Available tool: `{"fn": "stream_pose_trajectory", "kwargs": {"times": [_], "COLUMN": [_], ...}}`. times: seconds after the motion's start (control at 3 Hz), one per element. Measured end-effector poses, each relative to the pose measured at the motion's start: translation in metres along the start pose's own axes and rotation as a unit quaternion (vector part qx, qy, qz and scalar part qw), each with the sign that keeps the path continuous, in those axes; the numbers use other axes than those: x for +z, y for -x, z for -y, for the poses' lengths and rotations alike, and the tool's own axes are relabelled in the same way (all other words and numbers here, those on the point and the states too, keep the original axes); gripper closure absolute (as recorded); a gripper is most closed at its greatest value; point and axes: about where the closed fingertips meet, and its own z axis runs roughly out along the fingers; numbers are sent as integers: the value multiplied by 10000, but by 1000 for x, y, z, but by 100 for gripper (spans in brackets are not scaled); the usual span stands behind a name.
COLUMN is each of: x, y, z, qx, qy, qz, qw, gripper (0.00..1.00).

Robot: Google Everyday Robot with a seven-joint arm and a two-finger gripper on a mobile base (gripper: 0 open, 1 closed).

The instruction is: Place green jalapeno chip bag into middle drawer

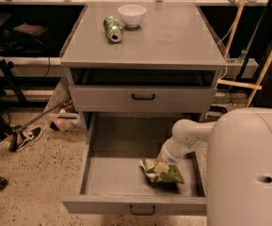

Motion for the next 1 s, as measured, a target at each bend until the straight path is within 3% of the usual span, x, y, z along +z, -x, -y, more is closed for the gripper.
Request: {"fn": "stream_pose_trajectory", "kwargs": {"times": [0.33,1.0], "x": [5,5], "y": [-2,-2], "z": [-4,-4], "qx": [2,2], "qy": [92,93], "qz": [-22,-22], "qw": [10000,10000], "gripper": [81,35]}}
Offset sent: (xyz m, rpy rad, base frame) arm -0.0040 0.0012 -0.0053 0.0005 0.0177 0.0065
